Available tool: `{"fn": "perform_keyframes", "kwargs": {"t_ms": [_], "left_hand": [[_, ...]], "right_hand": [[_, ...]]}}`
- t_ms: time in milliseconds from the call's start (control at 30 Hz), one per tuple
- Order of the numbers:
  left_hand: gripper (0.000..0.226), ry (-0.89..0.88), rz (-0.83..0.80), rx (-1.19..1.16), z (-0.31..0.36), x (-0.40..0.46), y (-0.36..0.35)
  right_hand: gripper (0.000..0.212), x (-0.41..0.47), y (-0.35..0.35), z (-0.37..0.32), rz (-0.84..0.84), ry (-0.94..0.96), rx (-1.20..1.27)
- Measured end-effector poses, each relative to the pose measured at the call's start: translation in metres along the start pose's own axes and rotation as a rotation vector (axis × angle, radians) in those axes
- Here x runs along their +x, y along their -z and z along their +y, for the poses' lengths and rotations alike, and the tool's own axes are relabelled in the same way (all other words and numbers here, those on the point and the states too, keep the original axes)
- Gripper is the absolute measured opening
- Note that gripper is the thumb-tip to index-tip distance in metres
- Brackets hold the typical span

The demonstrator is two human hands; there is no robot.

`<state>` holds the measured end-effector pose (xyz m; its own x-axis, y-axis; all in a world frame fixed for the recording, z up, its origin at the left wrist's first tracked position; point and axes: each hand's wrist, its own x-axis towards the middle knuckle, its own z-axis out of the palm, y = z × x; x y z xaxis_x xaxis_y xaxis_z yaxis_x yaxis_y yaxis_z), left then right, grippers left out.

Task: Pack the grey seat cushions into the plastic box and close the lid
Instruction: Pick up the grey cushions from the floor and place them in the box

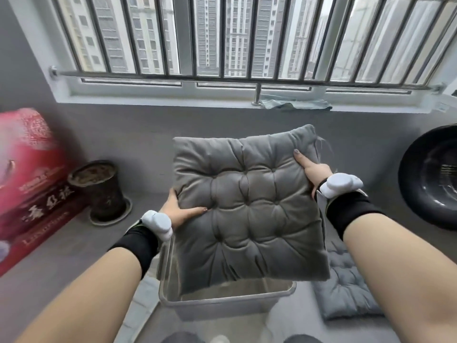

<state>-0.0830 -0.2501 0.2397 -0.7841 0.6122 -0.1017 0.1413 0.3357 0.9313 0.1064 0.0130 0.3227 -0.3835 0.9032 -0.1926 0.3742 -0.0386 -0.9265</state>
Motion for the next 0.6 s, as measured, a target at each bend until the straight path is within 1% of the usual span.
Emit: {"fn": "perform_keyframes", "kwargs": {"t_ms": [67,267,400,433,467,567,600], "left_hand": [[0.096,0.010,0.002,0.017,-0.013,0.002,0.005],[0.107,0.098,-0.007,0.012,-0.072,0.029,0.008],[0.130,0.191,-0.044,0.014,-0.108,0.043,-0.001],[0.132,0.226,-0.044,0.021,-0.124,0.054,-0.005],[0.132,0.252,-0.042,0.034,-0.136,0.062,-0.009],[0.114,0.277,-0.040,0.059,-0.155,0.072,-0.016],[0.112,0.282,-0.049,0.065,-0.163,0.078,-0.019]], "right_hand": [[0.099,0.009,-0.015,0.011,-0.023,-0.030,-0.020],[0.092,0.050,-0.063,0.054,-0.117,-0.117,-0.180],[0.088,0.075,-0.089,0.083,-0.170,-0.165,-0.320],[0.086,0.085,-0.100,0.093,-0.196,-0.182,-0.363],[0.084,0.095,-0.109,0.103,-0.209,-0.195,-0.402],[0.085,0.104,-0.120,0.119,-0.225,-0.229,-0.458],[0.086,0.110,-0.125,0.126,-0.230,-0.246,-0.474]]}}
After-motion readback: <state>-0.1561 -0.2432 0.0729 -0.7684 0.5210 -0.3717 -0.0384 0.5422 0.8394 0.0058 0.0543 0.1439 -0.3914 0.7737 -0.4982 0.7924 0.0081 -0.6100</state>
